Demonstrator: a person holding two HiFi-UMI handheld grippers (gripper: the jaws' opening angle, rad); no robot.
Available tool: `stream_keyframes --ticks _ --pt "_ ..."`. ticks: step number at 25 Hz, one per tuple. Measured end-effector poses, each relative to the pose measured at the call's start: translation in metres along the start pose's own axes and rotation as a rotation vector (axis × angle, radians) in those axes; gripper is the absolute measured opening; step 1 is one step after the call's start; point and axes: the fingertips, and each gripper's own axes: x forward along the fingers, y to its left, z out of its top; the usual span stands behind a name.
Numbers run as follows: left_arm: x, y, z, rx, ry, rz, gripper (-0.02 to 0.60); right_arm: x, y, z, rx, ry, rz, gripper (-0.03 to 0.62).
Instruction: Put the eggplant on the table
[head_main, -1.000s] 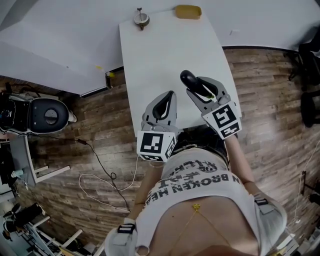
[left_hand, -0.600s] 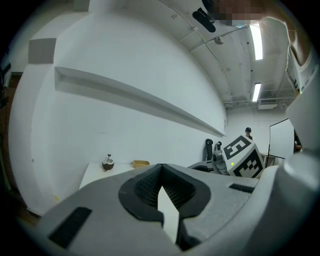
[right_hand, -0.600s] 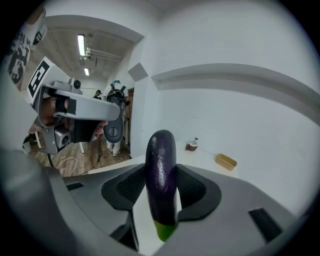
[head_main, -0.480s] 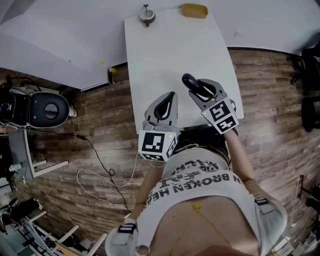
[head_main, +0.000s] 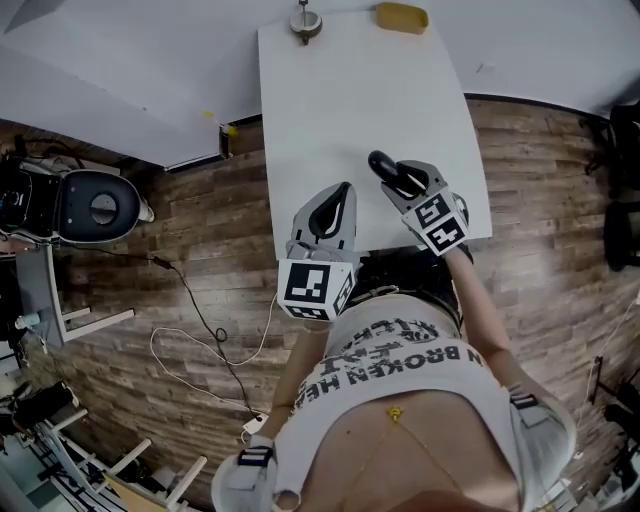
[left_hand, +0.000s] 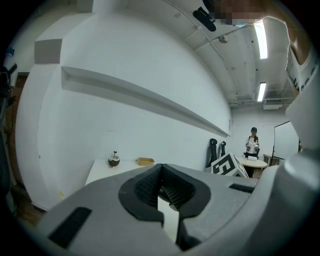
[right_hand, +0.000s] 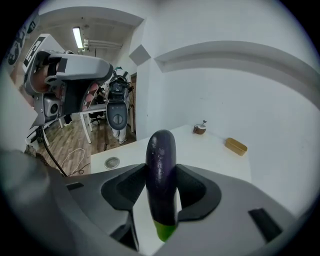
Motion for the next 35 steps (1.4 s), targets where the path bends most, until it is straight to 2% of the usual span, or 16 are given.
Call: stream_keyframes --ticks 20,35 --pt "0.003 0.014 -0.019 -0.039 0.041 0.040 -0.002 0.054 0.012 -0.059 -0.003 0.169 0.098 0.190" --pt "0.006 0.028 -0.028 -0.061 0.072 0.089 -0.002 0.088 0.014 -0.079 0.004 0.249 0.171 0.190"
